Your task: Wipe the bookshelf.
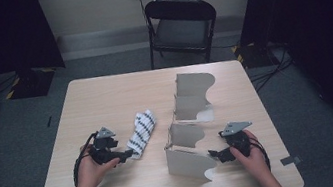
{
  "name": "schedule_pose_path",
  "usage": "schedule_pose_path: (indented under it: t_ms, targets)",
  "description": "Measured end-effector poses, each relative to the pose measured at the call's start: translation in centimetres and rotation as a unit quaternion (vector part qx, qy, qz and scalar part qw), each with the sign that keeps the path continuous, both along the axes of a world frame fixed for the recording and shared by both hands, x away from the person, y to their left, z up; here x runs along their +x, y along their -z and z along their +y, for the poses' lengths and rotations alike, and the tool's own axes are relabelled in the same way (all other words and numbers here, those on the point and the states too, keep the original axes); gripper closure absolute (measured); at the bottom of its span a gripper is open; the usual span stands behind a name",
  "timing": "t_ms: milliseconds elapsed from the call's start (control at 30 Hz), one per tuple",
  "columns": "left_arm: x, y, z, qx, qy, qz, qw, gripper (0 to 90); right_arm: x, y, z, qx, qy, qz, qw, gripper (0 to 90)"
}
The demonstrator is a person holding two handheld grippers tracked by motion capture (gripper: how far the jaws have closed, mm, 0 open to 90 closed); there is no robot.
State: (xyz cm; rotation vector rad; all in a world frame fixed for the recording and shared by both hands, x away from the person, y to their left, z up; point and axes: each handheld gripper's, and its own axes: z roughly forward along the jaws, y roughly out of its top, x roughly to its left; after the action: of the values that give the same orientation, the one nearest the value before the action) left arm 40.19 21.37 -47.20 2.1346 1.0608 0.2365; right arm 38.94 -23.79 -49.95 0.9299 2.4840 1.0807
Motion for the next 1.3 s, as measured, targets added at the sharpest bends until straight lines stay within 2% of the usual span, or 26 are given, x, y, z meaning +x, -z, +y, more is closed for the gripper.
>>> schedule_pose_path:
  t_ms: [200,667,900,1000,1300]
  targets:
    - [-0.7,0.4,0.8,-0.005,0.0,0.01,0.9999,23.1,0.0,0.0,0.0,0.0,0.0,0.0,1.0,12.6]
    - [-2.4,1.1,2.8,-0.003,-0.006,0.015,0.9999,23.1,0.0,0.0,0.0,0.0,0.0,0.0,1.0,12.6]
    - [-3.3,1.4,3.5,0.004,-0.004,0.009,0.9999,23.2,0.0,0.0,0.0,0.0,0.001,-0.001,1.0,12.6]
    - [-3.4,1.5,3.8,0.0,-0.008,0.008,0.9999,23.4,0.0,0.0,0.0,-0.001,0.001,-0.001,1.0,12.6]
    - [-3.7,1.7,4.0,0.02,0.004,-0.013,0.9997,21.2,0.0,0.0,0.0,-0.001,0.001,-0.001,1.0,12.6]
